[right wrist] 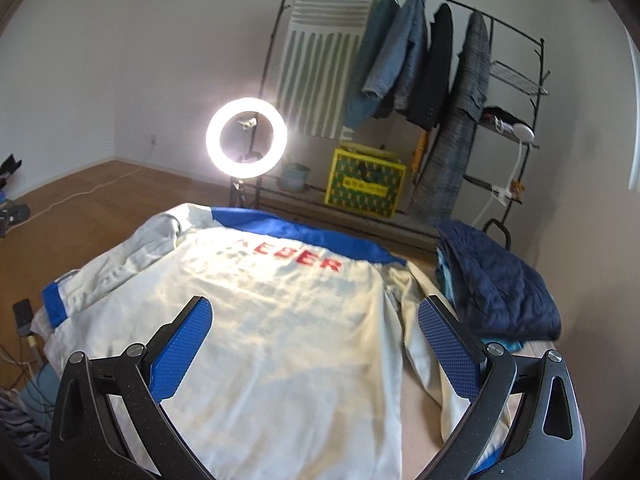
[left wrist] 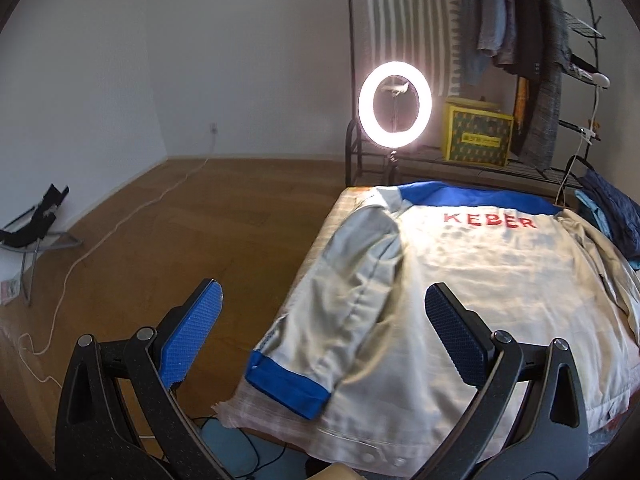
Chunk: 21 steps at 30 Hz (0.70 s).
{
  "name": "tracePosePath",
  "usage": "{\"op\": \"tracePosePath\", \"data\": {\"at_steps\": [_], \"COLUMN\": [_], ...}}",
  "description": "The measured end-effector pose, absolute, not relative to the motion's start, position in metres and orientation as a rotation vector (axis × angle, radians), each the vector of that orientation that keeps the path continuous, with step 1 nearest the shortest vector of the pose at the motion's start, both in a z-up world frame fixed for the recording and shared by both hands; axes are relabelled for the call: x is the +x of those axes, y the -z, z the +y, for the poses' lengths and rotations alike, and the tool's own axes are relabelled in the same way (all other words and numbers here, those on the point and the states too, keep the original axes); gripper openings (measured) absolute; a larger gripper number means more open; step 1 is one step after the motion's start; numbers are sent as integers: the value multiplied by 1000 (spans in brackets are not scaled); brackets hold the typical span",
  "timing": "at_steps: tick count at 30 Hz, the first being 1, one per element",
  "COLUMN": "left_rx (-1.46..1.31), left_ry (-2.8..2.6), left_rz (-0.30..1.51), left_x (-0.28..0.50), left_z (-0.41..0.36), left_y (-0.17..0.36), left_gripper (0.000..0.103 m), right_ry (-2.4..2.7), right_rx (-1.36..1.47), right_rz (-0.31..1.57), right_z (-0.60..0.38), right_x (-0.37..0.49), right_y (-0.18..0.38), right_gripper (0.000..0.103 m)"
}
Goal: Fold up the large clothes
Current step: 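Grasp the blue cuff of the jacket sleeve with the left tool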
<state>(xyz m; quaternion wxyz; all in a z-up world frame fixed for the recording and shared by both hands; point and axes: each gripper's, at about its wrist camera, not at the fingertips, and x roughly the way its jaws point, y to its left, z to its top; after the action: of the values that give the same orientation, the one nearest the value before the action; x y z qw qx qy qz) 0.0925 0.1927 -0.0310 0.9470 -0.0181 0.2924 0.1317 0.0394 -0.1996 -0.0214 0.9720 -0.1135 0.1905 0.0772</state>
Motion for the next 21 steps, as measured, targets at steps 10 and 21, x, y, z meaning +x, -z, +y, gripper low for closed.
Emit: {"op": "tracePosePath", "data": {"at_steps": [10, 21], "left_rx": [-383, -636], "left_ry": [-237, -246], "left_rz": [841, 1109], "left_x": [143, 161], "left_z": [305, 349], "left_y": [107, 211], "left_gripper": [85, 78], "right_ry": [-272, -335], "right_rx": [-196, -194], "right_rz": [419, 489], "right_z": [-177, -168], "right_x": [70, 87], "right_y": [40, 62], "right_gripper": [102, 102]}}
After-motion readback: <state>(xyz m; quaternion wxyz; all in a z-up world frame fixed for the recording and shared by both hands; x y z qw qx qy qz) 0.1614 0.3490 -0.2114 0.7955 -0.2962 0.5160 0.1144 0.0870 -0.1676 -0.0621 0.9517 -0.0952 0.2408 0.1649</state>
